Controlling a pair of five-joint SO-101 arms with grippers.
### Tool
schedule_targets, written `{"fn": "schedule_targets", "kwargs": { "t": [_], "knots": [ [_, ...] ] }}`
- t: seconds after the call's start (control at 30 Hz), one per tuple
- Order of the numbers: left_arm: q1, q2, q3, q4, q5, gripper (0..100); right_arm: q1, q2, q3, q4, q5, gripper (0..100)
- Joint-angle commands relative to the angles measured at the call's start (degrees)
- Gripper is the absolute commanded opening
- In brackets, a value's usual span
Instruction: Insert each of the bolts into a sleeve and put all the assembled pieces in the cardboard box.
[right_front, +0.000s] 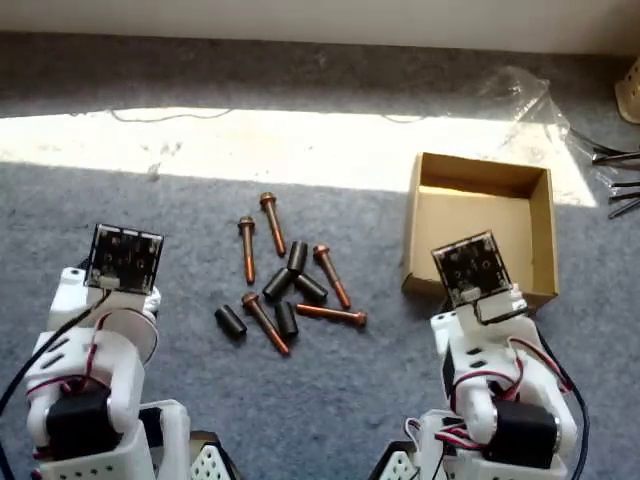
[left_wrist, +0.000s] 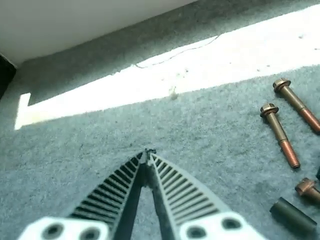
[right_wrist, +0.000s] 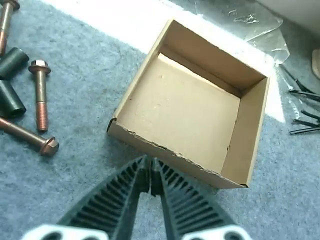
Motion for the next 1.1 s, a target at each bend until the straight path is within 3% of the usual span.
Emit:
{"fn": "schedule_targets", "kwargs": {
  "t": [0.0,0.17,0.4,0.57,0.77,1.07],
  "knots": [
    [4.00,18.24,-8.66,1.41,-0.35,1,0.13,11.56,-6.73,0.22,-1.23,1.1],
    [8.57,33.63,-13.85,4.48,-0.09,1,-2.77,25.27,-13.93,0.66,-4.48,1.1],
    [9.01,49.36,-17.98,4.75,9.32,1,-10.33,42.33,-21.41,0.92,-4.57,1.6],
    [9.01,57.36,-14.99,4.75,9.32,1,-15.96,54.55,-28.88,7.08,-4.04,15.4],
    [8.84,58.51,-7.43,2.37,9.23,1,-25.01,66.33,-37.23,9.89,-0.53,19.6],
    [8.84,53.76,2.68,-10.02,9.23,1,-38.81,75.65,-49.36,15.08,-0.26,19.6]
  ]
}}
